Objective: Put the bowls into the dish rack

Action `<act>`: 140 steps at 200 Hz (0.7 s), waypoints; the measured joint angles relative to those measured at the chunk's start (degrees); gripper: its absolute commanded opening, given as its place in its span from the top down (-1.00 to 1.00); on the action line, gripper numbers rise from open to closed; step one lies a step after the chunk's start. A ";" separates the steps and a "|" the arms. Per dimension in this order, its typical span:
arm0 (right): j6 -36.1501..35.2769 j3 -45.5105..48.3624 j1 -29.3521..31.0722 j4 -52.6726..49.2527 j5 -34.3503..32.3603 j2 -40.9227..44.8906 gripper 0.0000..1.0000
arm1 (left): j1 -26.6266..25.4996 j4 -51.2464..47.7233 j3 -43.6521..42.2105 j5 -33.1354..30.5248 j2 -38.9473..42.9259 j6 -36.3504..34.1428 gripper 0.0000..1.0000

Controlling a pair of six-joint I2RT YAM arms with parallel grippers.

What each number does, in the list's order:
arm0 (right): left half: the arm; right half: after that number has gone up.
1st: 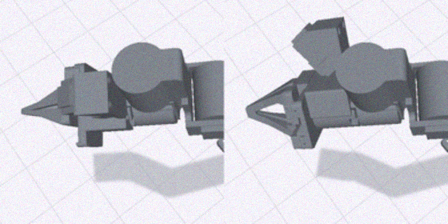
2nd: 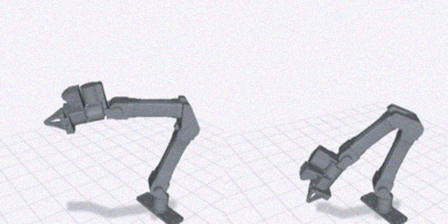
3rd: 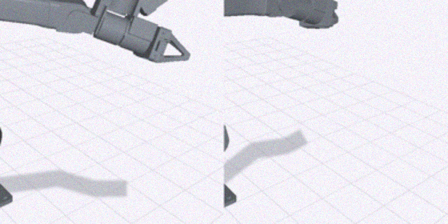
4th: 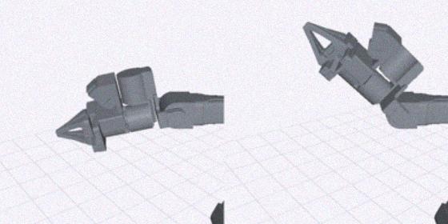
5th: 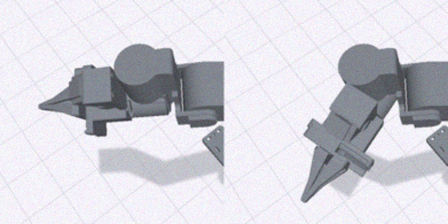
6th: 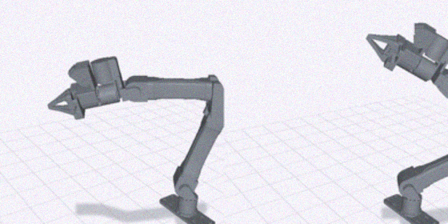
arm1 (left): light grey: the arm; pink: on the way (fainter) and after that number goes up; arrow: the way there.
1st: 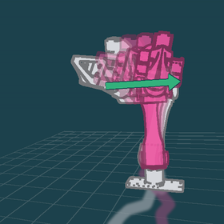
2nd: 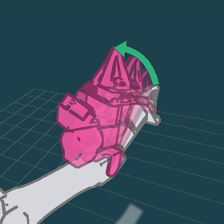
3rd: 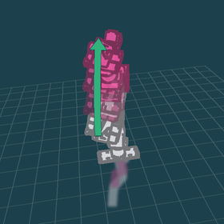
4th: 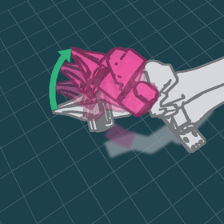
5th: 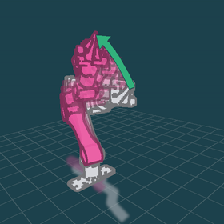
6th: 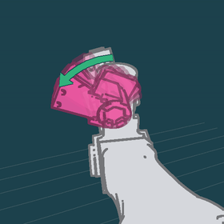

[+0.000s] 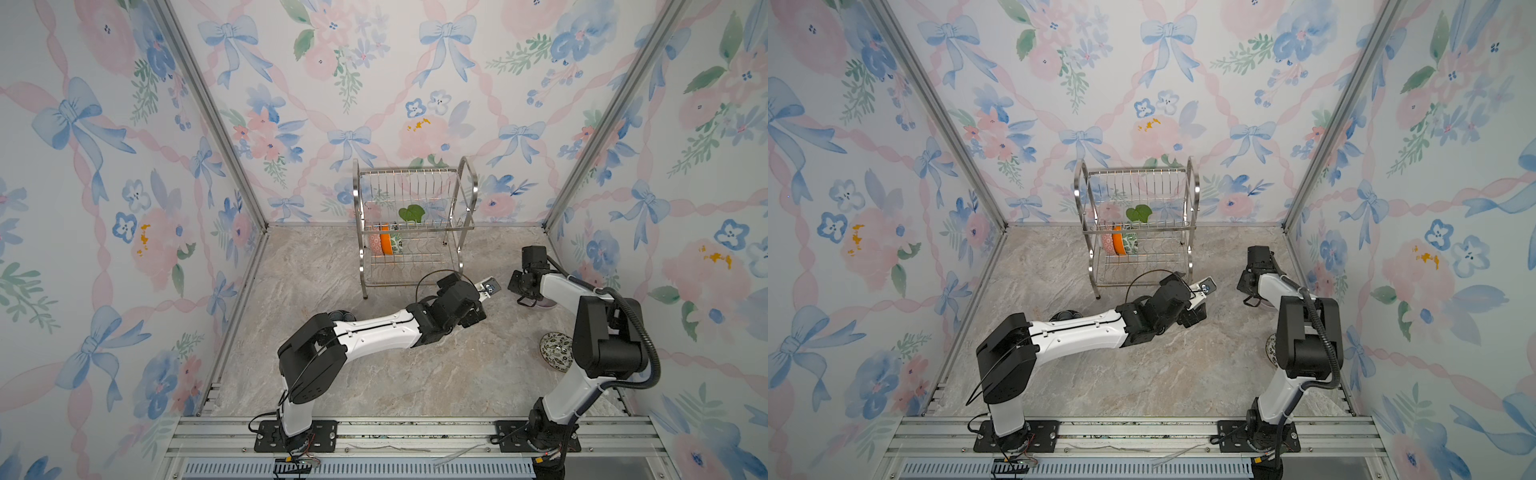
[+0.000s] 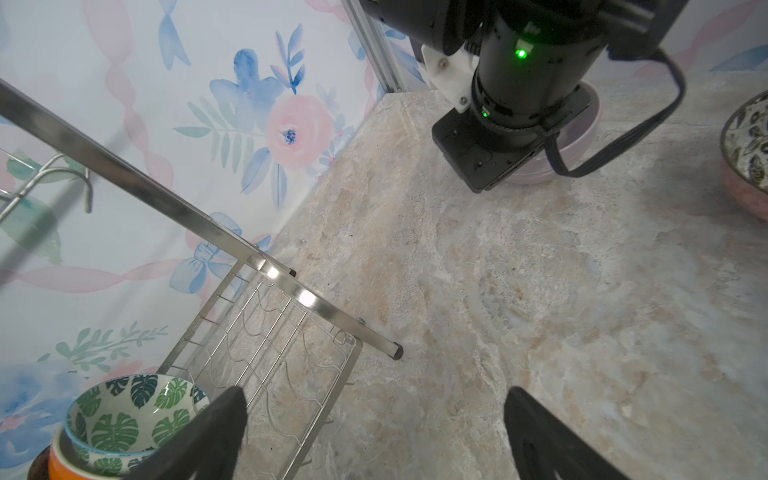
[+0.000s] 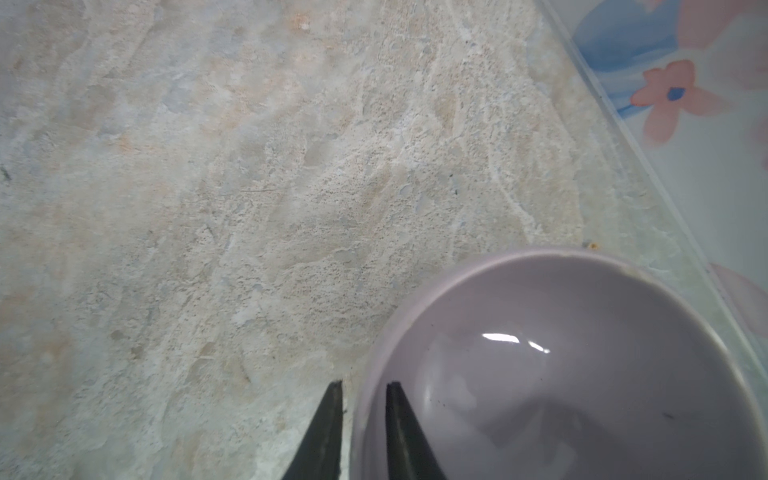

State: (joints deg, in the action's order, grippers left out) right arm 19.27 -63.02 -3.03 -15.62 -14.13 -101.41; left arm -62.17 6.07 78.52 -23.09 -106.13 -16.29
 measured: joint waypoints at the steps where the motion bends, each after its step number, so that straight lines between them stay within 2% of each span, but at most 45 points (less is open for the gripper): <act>1: 0.00 0.00 0.00 0.00 0.00 0.00 0.66 | 0.00 0.00 -0.02 0.07 0.02 0.02 -0.96; 22: -0.04 0.00 -0.31 0.17 0.11 -0.13 0.84 | 0.37 -0.02 -0.44 1.62 0.72 0.72 -0.96; 54: -0.02 -0.13 -0.57 0.31 0.20 -0.09 1.00 | 1.07 -0.02 -0.59 3.02 1.92 1.64 -0.96; 102: 0.00 -0.02 -0.68 -0.04 0.72 0.63 1.00 | 1.55 0.02 -1.38 3.10 3.45 2.73 -0.96; 140: 0.04 1.42 -0.50 -0.28 2.19 3.78 1.00 | 4.04 0.02 -2.80 4.76 4.33 6.58 -0.96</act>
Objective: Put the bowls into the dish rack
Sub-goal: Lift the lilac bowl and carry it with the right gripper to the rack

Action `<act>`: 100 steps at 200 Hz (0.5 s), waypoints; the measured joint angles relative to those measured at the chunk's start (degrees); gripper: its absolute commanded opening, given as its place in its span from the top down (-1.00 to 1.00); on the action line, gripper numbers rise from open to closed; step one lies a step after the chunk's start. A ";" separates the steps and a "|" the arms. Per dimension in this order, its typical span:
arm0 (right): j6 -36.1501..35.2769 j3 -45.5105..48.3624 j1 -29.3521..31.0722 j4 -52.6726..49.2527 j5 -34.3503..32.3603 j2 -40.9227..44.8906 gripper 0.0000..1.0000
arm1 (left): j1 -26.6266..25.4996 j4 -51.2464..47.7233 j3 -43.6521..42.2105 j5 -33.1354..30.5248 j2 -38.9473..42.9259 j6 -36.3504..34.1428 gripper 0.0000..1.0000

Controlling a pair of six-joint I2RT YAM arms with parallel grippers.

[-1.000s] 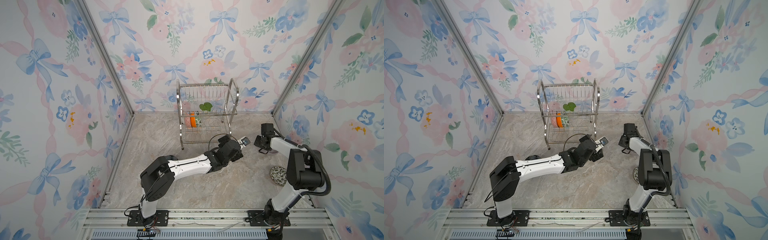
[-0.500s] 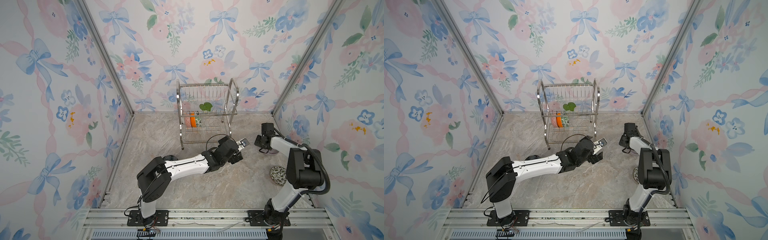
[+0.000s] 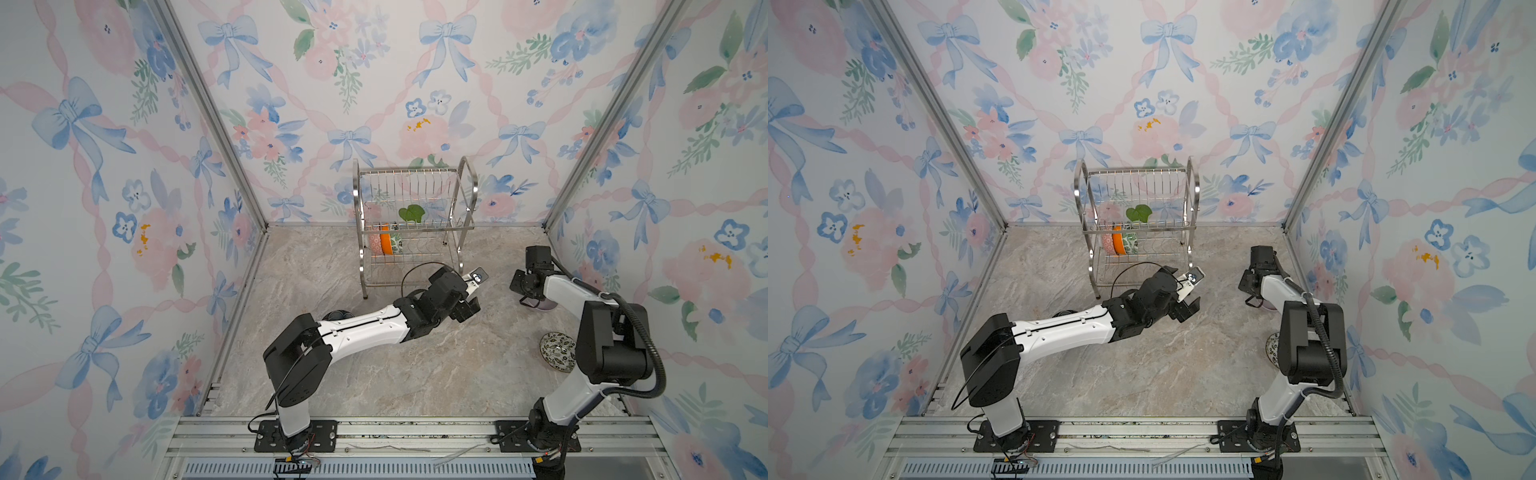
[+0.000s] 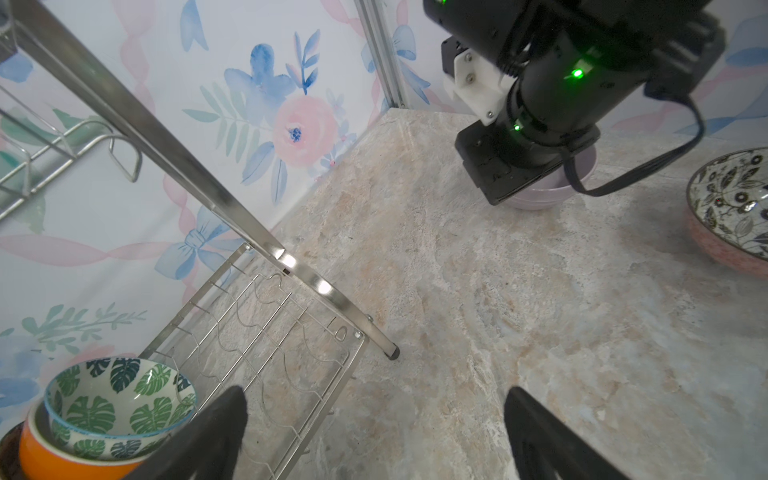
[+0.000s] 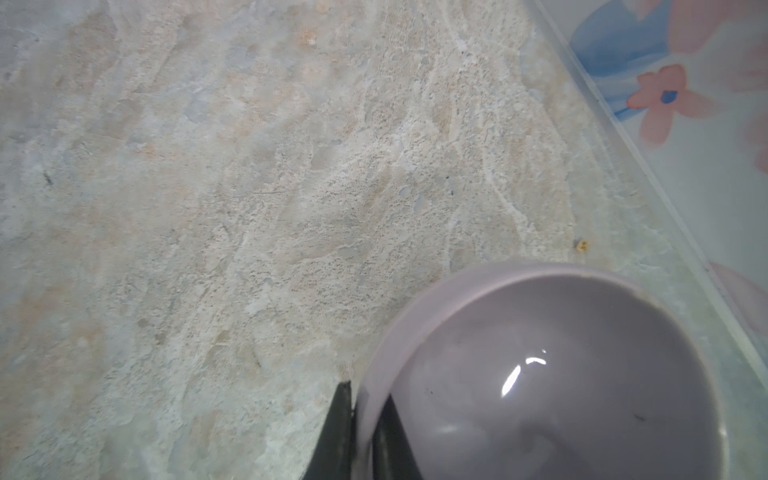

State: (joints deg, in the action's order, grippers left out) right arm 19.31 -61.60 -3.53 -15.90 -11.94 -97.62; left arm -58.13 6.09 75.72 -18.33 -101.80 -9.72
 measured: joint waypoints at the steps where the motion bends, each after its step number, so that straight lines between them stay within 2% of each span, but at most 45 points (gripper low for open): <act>1: 0.00 0.04 0.02 -0.02 0.04 0.13 1.00 | 0.11 -0.02 -0.07 0.02 0.04 0.07 -0.96; 49: 0.17 0.74 2.64 -0.31 0.87 6.84 1.00 | 2.84 0.35 -3.69 0.24 3.74 4.04 -0.96; 100: 0.17 4.44 10.23 -0.20 1.27 15.87 1.00 | 6.25 2.91 -8.00 -0.48 9.27 8.94 -0.96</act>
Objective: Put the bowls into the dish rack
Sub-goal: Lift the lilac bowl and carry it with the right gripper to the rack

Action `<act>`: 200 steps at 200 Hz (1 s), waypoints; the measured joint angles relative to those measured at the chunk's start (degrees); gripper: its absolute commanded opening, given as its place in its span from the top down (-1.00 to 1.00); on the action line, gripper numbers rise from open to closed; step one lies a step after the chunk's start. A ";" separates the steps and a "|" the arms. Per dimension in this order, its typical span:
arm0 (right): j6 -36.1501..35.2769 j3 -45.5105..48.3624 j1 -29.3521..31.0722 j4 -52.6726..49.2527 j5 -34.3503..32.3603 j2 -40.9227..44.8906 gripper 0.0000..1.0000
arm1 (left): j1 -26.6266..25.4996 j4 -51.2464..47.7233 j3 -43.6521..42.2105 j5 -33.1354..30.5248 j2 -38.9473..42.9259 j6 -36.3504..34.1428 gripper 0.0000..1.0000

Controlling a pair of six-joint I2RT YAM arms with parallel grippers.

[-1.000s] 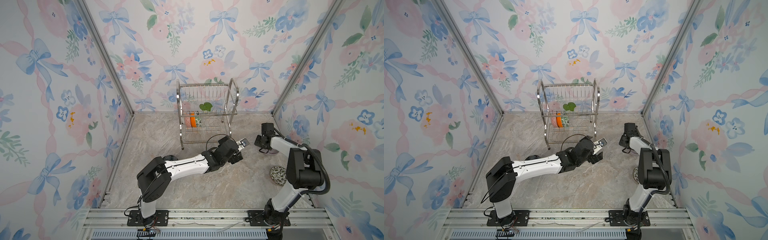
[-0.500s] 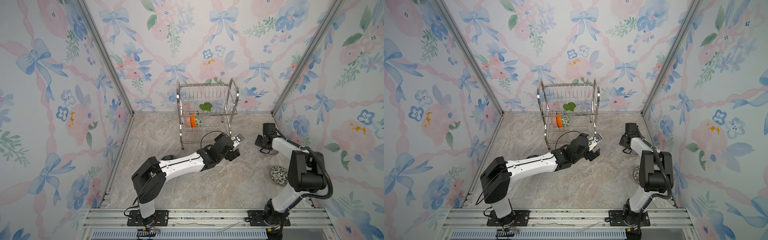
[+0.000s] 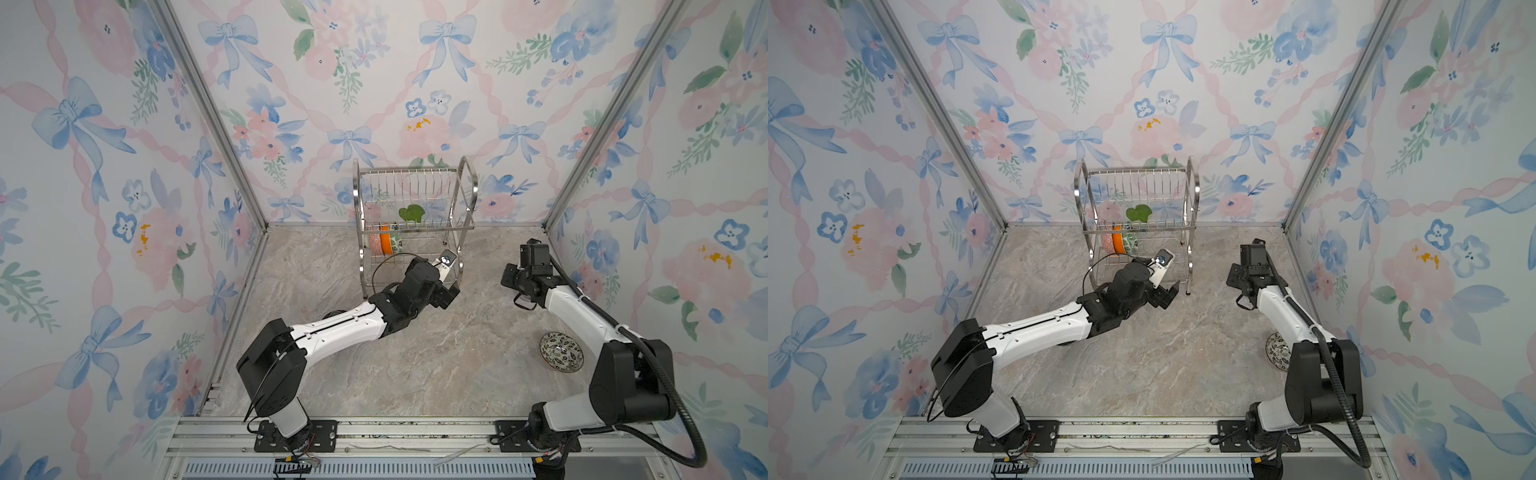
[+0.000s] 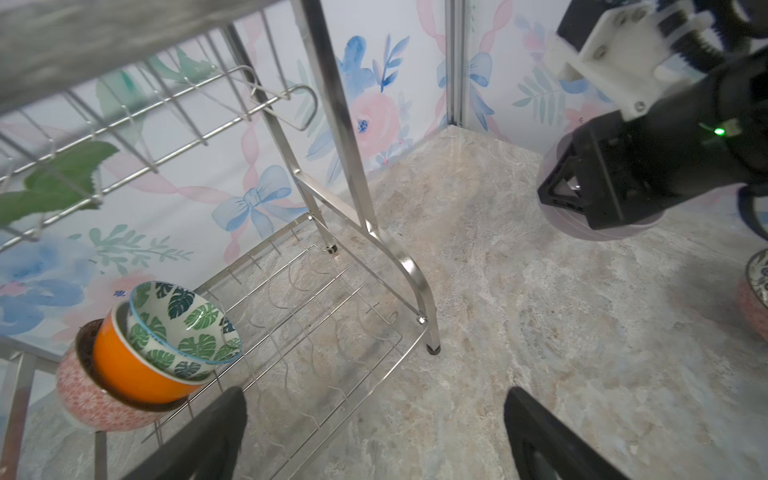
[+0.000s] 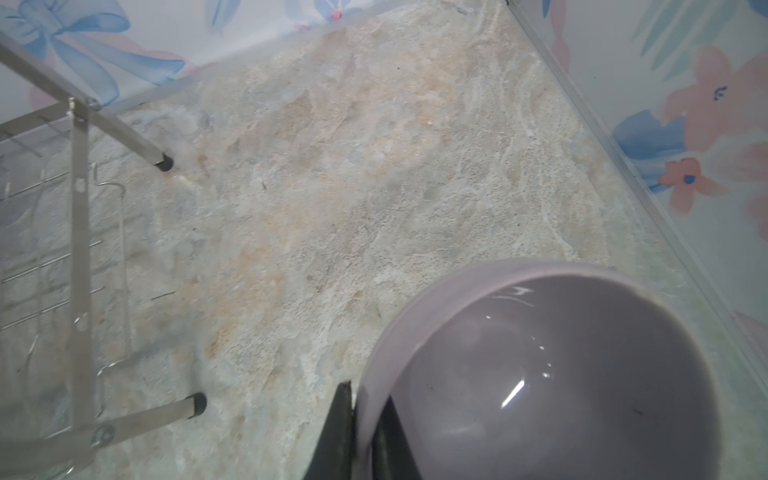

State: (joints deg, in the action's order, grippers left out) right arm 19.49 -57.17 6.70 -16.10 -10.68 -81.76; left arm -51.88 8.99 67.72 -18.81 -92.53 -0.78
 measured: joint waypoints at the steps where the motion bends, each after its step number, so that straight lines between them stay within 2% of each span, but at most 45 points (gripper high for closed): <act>1: 0.00 0.07 0.15 0.00 0.02 0.15 1.00 | 0.07 0.04 -0.11 0.00 0.09 0.07 -0.96; 53: -0.02 4.59 11.37 0.35 0.46 10.69 1.00 | 7.37 0.79 -7.13 -0.39 7.74 6.27 -0.96; 95: 0.02 6.29 19.26 1.62 0.11 15.82 1.00 | 14.53 1.79 -13.68 -0.83 13.00 13.38 -0.96; 125: 0.00 8.15 25.57 4.87 0.48 16.39 1.00 | 21.14 2.69 -18.51 0.04 15.21 19.34 -0.96; 155: -0.02 9.84 30.99 9.64 2.34 15.87 1.00 | 27.98 2.99 -20.17 2.19 14.03 23.37 -0.95; 200: 0.04 10.38 32.52 16.76 4.92 12.07 1.00 | 30.42 3.41 -19.85 6.60 9.75 26.47 -0.86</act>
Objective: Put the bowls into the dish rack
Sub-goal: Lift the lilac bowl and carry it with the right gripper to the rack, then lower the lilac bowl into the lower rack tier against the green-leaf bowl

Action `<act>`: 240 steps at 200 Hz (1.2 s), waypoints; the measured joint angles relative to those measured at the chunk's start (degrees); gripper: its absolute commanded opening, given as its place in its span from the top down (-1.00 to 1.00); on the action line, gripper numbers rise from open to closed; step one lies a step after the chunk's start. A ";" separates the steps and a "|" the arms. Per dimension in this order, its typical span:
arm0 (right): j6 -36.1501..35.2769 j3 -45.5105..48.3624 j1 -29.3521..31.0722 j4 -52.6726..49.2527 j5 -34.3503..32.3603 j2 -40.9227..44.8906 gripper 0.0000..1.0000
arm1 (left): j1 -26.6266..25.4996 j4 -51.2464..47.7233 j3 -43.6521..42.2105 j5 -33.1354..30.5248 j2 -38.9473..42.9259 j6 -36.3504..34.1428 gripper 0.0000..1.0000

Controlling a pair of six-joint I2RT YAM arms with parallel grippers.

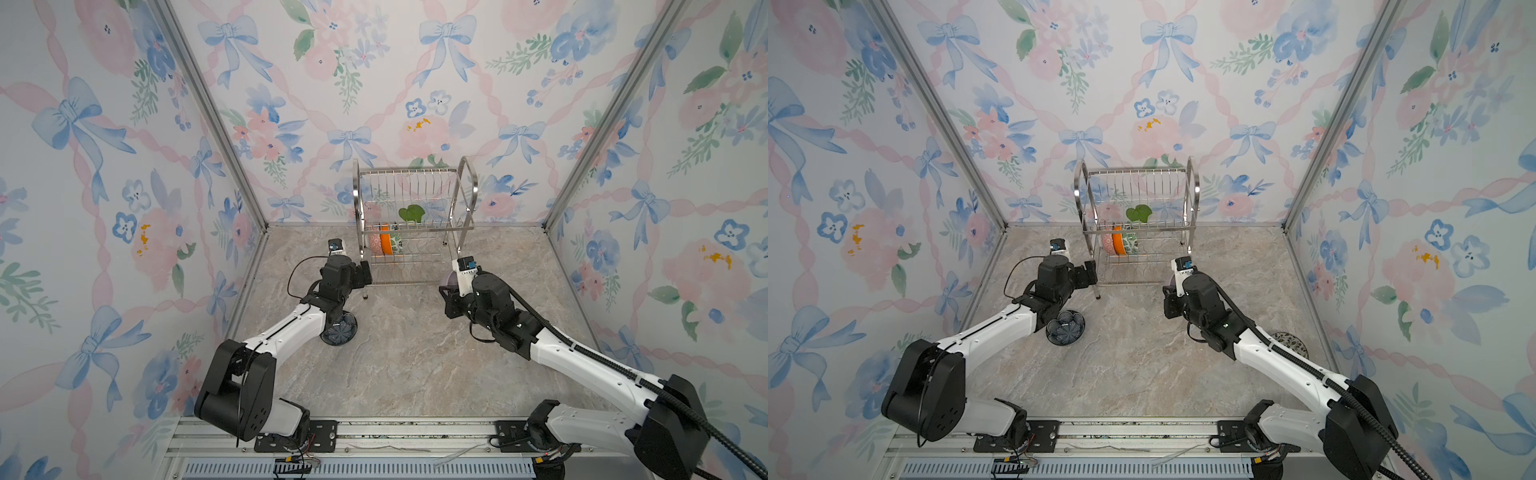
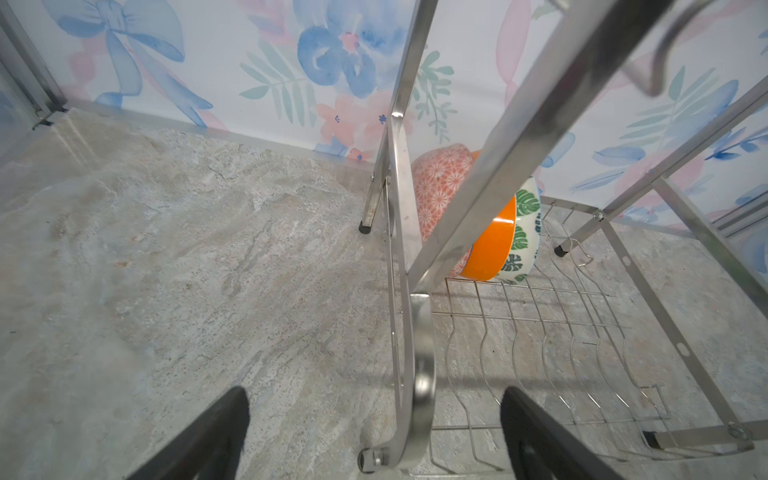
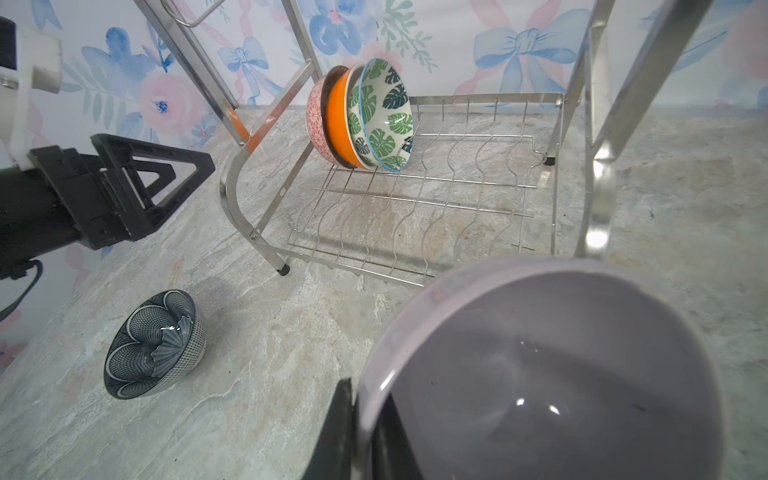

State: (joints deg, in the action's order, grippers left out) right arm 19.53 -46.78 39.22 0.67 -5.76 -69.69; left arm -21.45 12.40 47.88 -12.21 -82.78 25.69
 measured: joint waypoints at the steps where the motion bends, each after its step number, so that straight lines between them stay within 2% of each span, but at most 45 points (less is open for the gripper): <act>1: -0.02 0.00 0.00 0.13 0.04 -0.17 1.00 | 0.00 0.00 0.04 0.09 -0.11 0.02 -0.86; 36: 1.33 -0.15 -0.17 4.52 2.23 -4.94 1.00 | 0.11 -0.07 1.29 3.13 -4.09 0.66 -0.71; 100: 5.07 -4.42 -2.51 11.67 7.56 -13.29 1.00 | 0.11 0.02 4.11 4.46 -6.86 0.81 -0.14; 147: 6.64 -8.74 -3.48 14.51 9.66 -18.16 1.00 | 0.11 0.20 4.22 4.79 -8.59 0.50 -0.11; 164: 7.10 -9.68 -3.52 15.67 10.14 -19.56 1.00 | 0.11 0.20 4.22 4.81 -9.16 0.28 0.02; 181: 7.65 -9.90 -3.58 16.90 10.56 -20.52 1.00 | 0.11 0.20 4.35 4.74 -9.55 0.07 0.06; 240: 10.16 -13.20 -4.90 20.11 12.61 -26.77 1.00 | -0.13 0.17 4.63 3.91 -9.79 -0.50 0.57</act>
State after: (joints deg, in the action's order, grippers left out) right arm 29.69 -59.99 34.33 20.78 6.85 -96.47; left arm -21.58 12.58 52.51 -8.29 -92.58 25.19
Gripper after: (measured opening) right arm 0.104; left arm 0.273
